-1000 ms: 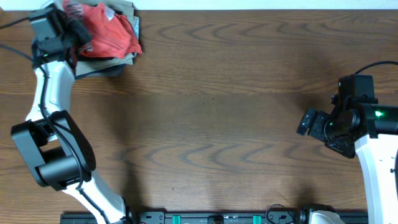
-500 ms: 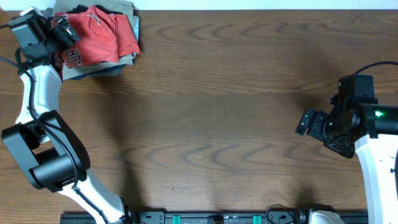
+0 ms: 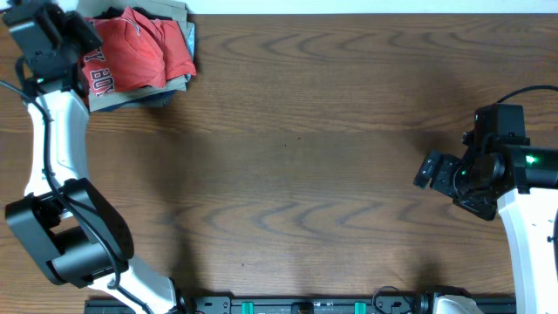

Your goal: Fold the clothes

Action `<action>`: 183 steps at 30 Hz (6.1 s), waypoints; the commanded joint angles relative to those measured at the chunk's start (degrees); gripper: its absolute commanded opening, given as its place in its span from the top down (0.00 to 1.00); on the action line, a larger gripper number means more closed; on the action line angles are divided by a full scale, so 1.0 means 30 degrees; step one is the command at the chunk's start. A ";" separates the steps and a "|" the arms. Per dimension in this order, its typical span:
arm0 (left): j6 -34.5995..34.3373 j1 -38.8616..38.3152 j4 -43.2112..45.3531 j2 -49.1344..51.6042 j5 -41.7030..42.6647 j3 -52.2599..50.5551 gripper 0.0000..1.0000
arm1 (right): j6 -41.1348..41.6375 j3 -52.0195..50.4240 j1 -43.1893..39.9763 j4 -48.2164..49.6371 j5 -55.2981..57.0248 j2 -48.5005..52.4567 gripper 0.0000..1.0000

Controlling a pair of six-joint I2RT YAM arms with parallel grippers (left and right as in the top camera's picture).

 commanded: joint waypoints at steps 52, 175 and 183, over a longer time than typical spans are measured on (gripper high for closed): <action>-0.3089 -0.0350 -1.7464 -1.1956 0.6754 0.0233 0.02 | -0.0357 0.0168 -0.0124 -0.0743 -0.0954 -0.6557 0.06; -0.1668 -0.0350 -2.3693 -2.1267 0.4401 -0.6761 0.02 | -0.5909 -2.2309 0.4641 2.4094 0.0510 -2.3394 0.01; -0.1668 -0.0350 -2.3693 -2.1260 0.4401 -0.6761 0.02 | -0.5901 -2.2309 0.3956 2.4094 0.0532 -2.3394 0.01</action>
